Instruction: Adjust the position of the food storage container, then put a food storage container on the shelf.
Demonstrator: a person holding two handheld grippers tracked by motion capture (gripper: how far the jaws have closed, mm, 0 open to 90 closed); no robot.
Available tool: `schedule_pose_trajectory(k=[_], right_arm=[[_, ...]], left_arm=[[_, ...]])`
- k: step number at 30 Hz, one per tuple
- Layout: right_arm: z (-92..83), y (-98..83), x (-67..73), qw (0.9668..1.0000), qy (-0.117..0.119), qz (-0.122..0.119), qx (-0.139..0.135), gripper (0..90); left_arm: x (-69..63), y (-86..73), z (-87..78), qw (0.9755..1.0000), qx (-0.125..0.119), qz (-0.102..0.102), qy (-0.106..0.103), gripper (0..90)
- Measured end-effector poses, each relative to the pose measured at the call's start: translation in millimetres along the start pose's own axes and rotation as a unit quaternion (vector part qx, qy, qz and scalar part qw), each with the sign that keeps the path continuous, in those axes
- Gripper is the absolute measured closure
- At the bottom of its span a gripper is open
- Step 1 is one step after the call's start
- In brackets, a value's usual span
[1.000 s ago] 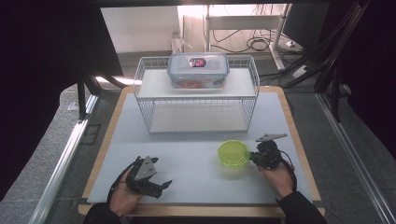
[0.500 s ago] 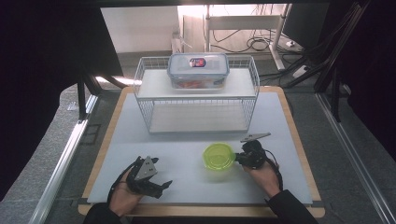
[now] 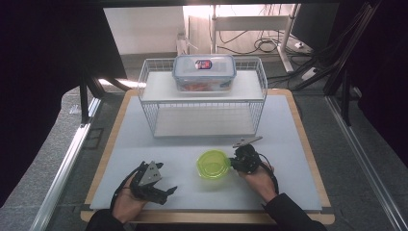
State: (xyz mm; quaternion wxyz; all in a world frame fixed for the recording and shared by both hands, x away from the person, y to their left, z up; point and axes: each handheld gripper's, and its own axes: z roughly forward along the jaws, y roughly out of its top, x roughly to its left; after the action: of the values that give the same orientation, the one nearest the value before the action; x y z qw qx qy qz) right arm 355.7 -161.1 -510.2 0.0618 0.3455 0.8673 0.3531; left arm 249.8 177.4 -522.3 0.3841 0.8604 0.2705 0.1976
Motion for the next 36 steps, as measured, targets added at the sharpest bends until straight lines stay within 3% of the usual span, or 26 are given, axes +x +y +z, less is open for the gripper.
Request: schedule_pose_trajectory(k=[4,10,21,36], right_arm=[[-7.9,-1.0,-4.2,0.9995,-0.026,-0.015,-0.006,86.1],[-23.2,-4.0,-9.6,0.9979,-0.058,-0.023,-0.021,70.5],[-42.1,-8.5,-10.6,0.9948,-0.082,-0.032,-0.051,36.9],[-55.7,-15.6,-9.1,0.9919,-0.094,-0.016,-0.084,11.5]], left_arm=[[0.0,-0.1,-0.1,1.0000,0.001,0.001,0.001,7.7],[0.6,-0.4,-1.0,1.0000,-0.003,-0.003,0.002,7.7],[1.4,-0.8,-1.5,1.0000,-0.003,-0.004,0.003,7.7],[1.0,-0.8,-1.8,1.0000,-0.004,-0.004,0.004,7.8]])
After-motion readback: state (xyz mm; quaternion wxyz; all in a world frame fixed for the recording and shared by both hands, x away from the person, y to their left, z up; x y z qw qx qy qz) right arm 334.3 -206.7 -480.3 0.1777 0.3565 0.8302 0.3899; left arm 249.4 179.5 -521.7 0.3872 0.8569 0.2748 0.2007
